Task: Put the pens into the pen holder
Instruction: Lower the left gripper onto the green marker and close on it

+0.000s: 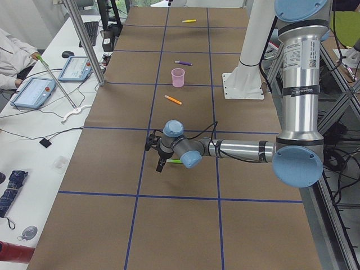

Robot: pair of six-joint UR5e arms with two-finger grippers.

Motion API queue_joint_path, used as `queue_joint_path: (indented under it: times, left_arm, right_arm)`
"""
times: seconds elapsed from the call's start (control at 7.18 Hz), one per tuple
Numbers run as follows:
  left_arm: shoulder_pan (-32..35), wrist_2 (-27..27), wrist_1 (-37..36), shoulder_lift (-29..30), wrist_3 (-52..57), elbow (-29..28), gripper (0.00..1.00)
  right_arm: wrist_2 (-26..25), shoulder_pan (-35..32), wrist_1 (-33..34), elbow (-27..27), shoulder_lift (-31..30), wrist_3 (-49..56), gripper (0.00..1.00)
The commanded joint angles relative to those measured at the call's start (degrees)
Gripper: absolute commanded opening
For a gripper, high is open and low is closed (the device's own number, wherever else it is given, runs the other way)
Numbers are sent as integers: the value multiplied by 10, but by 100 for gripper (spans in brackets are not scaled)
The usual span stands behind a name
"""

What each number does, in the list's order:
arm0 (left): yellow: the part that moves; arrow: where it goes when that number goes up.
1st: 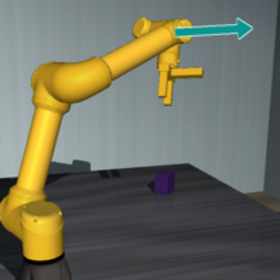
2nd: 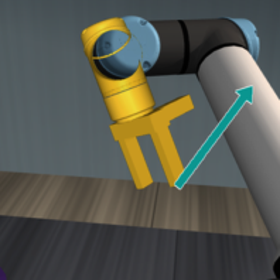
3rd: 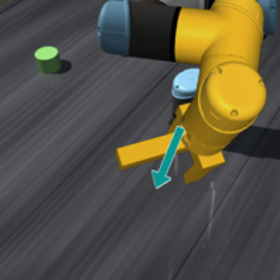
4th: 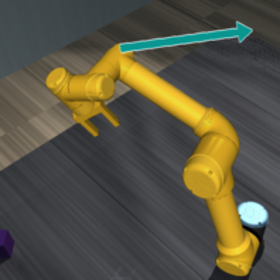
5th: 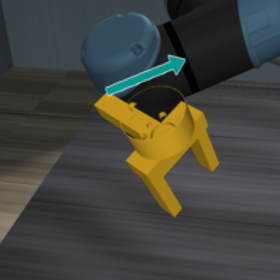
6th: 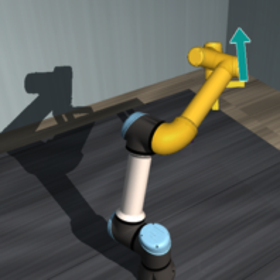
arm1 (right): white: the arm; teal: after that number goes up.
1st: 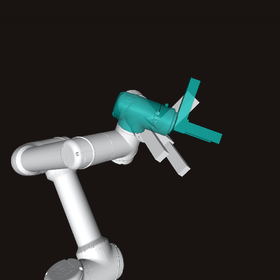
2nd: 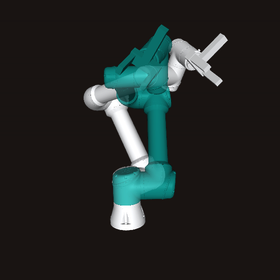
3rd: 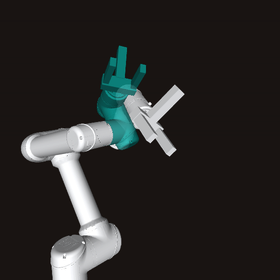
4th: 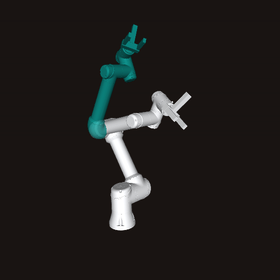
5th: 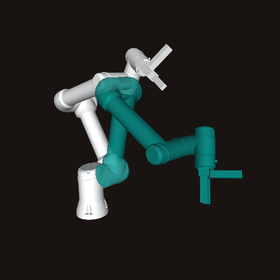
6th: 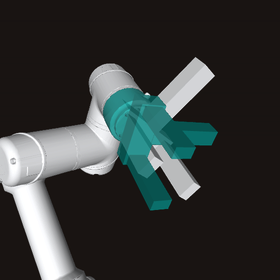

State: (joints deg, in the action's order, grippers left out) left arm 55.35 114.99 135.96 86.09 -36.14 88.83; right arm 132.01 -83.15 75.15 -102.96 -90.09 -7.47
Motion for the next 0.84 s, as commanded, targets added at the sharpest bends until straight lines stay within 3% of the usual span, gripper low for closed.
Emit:
queue_joint_path:
  times: [0.0, 0.28, 0.56, 0.7]
  left_arm:
    - [-33, -2, 15, -1, -46, 0, 99]
    - [-44, -14, 41, -27, -64, 4, 93]
    - [-44, -14, 41, -57, -67, 31, 75]
    - [-45, -14, 42, -59, -73, 37, 71]
  right_arm:
    - [0, 0, 0, 1, 0, 0, 100]
    - [0, 0, 0, 1, 0, 0, 100]
    - [0, 0, 0, 1, -1, 0, 100]
    - [0, 0, 0, 1, -1, 0, 100]
